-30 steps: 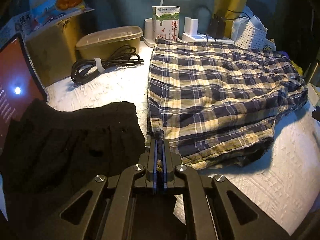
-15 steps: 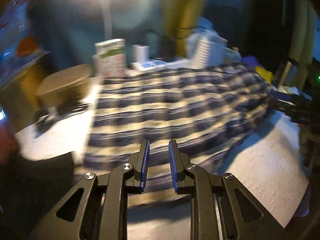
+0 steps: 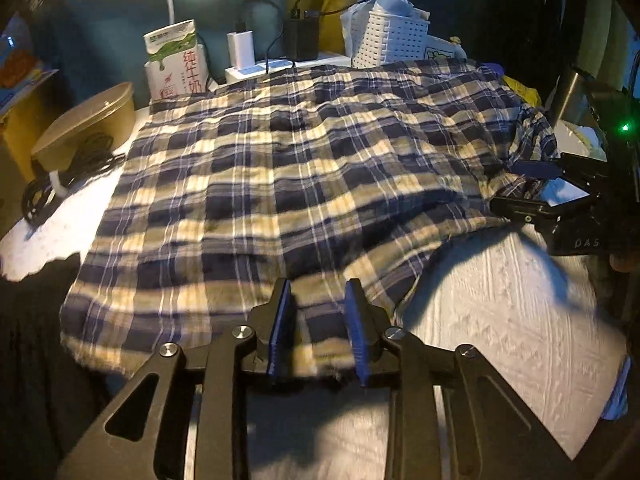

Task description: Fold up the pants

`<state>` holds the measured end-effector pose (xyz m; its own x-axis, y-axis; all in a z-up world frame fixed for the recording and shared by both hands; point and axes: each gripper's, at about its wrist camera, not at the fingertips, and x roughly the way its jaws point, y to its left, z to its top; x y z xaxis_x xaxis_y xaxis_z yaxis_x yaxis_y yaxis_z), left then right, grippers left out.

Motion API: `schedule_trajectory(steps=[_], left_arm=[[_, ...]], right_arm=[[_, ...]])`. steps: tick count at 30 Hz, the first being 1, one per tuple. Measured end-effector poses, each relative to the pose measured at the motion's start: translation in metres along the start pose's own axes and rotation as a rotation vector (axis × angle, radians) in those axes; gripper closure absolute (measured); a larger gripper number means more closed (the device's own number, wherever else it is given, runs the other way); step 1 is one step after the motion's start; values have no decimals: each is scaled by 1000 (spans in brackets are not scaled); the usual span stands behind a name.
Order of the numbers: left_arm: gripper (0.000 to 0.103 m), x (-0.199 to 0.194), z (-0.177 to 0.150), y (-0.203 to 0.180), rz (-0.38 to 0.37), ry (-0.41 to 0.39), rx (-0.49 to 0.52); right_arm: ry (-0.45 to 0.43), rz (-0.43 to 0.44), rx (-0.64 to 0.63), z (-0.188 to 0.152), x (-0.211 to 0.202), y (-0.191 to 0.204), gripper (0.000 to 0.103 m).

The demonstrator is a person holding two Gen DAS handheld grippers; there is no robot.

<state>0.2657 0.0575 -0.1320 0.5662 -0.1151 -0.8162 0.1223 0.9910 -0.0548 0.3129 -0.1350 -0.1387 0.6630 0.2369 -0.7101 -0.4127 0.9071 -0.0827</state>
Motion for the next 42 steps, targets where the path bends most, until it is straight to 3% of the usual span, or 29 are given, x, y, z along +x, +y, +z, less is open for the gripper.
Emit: schedule_trajectory(steps=[3,8,14,23,27,30,34,38,42], left_arm=[[71,-7,-7,-1,7,6,-1],[71,-23,-2,-2,-54,-15,3],[71,-18,25,-2,-27,-66,10],[70,18,24,-1,-25,35,33],[68,17,24,2,-32,40,77],[68,14,31,12,-23,59,86],[68,5,48,33,-4,18,76],[68,12,72,48,32,-5,100],[68,33,103,67,24,-14,113]], right_arm=[[5,-5,-17,-9,-7,0,18],[20,-29,-2,-22,-22,-1,18],[-88,27,39,-1,-43,10,18],[-95,72,-63,36,-9,50,18],[-2,81,-42,33,23,50,18],[-21,97,-37,35,17,48,18],[-42,100,2,42,7,31,18],[-75,67,57,61,0,8,18],[-94,-57,123,81,-1,-20,18]])
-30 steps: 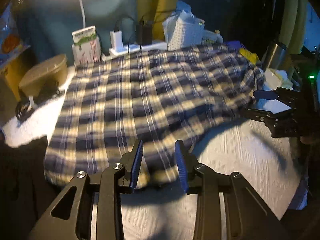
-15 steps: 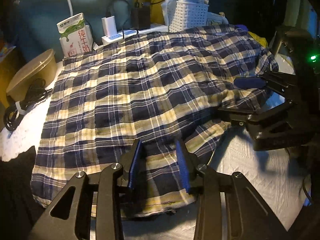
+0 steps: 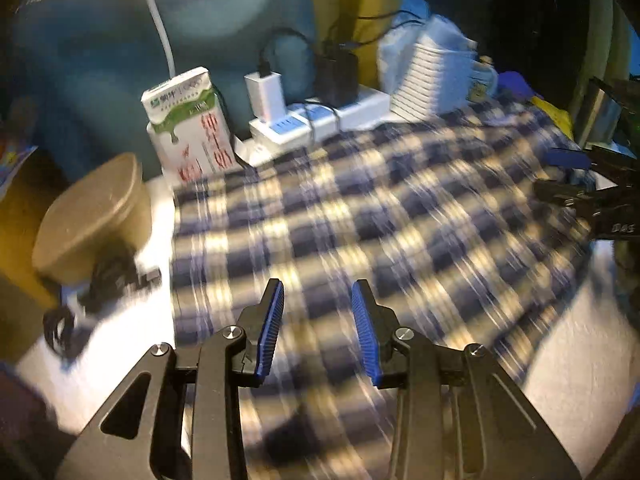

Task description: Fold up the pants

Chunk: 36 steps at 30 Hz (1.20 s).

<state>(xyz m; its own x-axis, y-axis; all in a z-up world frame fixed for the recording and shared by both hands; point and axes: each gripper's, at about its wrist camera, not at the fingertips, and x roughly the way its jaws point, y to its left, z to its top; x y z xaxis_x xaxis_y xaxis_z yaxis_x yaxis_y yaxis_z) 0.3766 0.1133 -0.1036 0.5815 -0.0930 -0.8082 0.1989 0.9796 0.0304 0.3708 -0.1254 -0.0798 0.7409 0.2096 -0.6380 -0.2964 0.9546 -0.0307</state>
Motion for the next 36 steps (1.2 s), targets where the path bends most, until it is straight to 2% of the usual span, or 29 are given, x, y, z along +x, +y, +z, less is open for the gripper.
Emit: schedule_trajectory(steps=[7,10,14,16,21,26,31,36], left_arm=[[68,51,34,46,16,11,-72],[68,67,37,57,-1,21,-92],[68,85,40,71,13,30,-127],[68,87,42,75,20,24,-130],[68,90,47,79,84,12,-140],[68,63,53,74,133,-42,-144],[68,17,41,48,121,-106,-102],[68,-15,17,13,97,-135,-62]], right_arm=[[37,-45,111,21,25,-48,18],[75,-46,131,24,44,-54,18],[104,-48,143,26,64,-59,17],[100,-42,143,27,67,-59,12],[97,-41,139,30,71,-59,9],[73,-40,169,32,63,-60,9],[32,-47,176,31,34,-56,9],[7,-46,177,16,4,-52,9]])
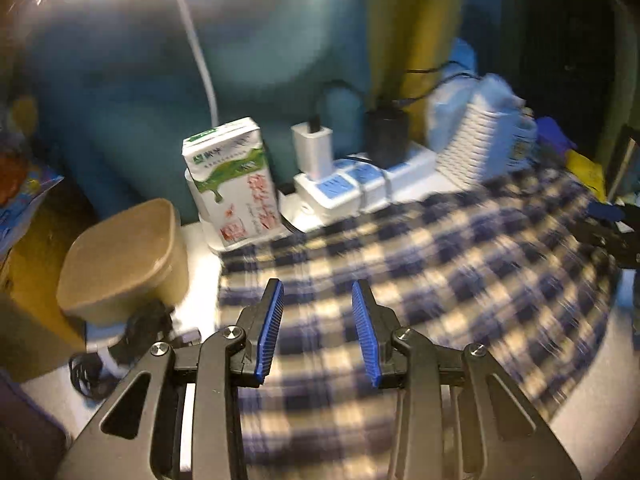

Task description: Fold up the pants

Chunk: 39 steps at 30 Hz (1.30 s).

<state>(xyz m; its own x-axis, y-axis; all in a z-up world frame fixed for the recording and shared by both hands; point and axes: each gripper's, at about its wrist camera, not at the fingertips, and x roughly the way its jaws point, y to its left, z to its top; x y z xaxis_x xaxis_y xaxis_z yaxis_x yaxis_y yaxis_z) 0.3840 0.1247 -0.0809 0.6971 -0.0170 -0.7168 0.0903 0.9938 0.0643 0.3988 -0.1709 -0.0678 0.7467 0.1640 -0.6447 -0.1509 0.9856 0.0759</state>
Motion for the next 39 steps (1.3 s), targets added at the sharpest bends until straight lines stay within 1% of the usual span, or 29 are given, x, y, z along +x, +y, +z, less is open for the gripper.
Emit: schedule_trajectory(steps=[2,4,6,8,13,21,25,29,33,36,39], left_arm=[[68,-17,-12,-11,-13,-23,-5],[68,-25,-20,-23,-25,-31,-11],[68,-35,-30,-27,-37,-34,-22],[68,-35,-38,-36,-47,-31,-35],[68,-43,-62,-50,-64,-10,-61],[68,-48,-96,-64,-67,50,-105],[68,-50,-104,-63,-52,70,-128],[68,-55,-108,-57,-32,73,-161],[68,-60,-112,-45,-4,73,-202],[68,-64,-113,-37,20,73,-221],[68,-66,-113,-28,43,73,-236]], right_arm=[[-6,-6,0,-7,-11,-4,9],[-11,-15,7,-14,-26,-11,9],[-13,-27,10,-22,-37,-16,9],[-13,-37,16,-31,-48,-23,9],[-1,-66,31,-58,-69,-41,9],[40,-85,94,-97,-82,-72,9],[44,-65,108,-110,-82,-76,9],[59,-13,122,-116,-75,-75,9],[64,39,146,-112,-64,-74,9],[48,99,186,-106,-55,-76,9],[32,109,222,-96,-48,-78,9]])
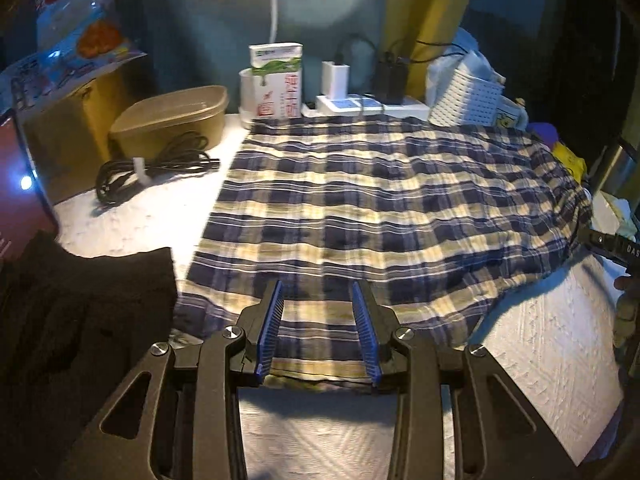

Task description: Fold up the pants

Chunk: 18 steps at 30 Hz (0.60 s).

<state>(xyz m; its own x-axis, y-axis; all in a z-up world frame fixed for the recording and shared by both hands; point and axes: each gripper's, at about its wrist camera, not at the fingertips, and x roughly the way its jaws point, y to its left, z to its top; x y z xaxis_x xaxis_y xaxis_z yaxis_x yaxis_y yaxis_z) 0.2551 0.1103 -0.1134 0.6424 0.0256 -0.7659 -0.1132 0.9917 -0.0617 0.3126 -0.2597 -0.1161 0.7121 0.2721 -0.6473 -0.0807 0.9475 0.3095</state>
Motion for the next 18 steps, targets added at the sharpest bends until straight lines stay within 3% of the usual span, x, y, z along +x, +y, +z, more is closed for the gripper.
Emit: schedule_trajectory(steps=[10,12,15,16,17,18], left_arm=[[68,-9,7,13,30,-19,-39],[68,-11,7,15,35,-22,-40],[68,-15,7,17,38,-31,-49],[68,-16,7,18,37,-32,-50],[68,-18,7,18,37,-34,-52],[68,-20,6,18,37,-37,-50]], right_arm=[[-39,33,78,30,22,-4,9],[-40,44,89,35,27,-3,15],[-44,93,125,41,35,-6,40],[-28,140,156,42,41,-11,60],[-17,158,185,43,45,-14,73],[-22,160,200,42,45,-17,78]])
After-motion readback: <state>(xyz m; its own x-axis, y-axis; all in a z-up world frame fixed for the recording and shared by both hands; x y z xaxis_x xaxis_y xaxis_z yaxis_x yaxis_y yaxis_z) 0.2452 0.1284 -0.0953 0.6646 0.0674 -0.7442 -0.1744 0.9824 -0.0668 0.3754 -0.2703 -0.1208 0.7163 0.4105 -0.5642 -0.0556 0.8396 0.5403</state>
